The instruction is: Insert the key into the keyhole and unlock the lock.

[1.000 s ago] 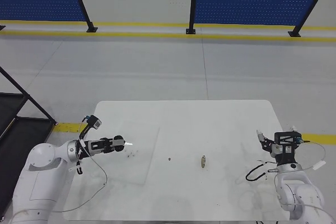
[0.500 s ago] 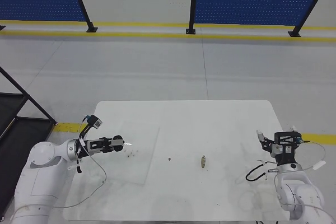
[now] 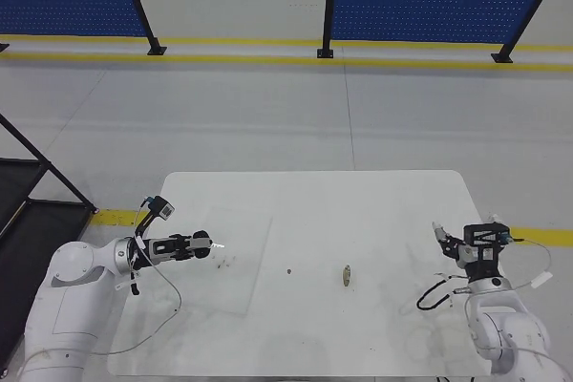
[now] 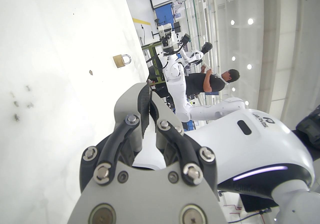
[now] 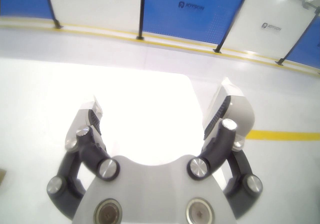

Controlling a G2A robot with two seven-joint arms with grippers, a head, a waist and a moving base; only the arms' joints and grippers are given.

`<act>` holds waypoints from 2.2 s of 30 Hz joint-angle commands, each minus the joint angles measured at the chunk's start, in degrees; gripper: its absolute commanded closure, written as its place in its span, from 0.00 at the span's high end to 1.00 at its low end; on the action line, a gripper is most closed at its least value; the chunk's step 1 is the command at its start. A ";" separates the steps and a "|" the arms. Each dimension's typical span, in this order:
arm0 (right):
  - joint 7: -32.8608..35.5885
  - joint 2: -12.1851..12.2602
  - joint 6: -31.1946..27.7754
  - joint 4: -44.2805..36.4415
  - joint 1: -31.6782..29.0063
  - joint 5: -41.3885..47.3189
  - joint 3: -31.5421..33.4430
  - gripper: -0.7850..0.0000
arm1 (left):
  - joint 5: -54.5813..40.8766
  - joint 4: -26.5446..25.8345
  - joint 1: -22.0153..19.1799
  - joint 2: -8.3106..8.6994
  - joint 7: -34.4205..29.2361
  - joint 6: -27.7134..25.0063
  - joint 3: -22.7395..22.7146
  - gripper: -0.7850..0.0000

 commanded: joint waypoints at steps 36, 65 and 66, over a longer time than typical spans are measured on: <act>53.14 -2.90 11.32 -7.85 13.11 2.62 -23.51 1.00 | 0.00 0.00 0.00 0.00 0.00 0.00 0.00 0.00; 84.60 -8.59 19.87 0.68 30.75 -3.85 -38.51 1.00 | 0.00 0.00 0.00 0.00 0.00 0.00 0.00 0.00; 84.56 -8.86 19.91 1.51 30.83 -3.65 -38.54 1.00 | 0.00 0.00 0.00 0.00 0.00 0.00 0.00 0.00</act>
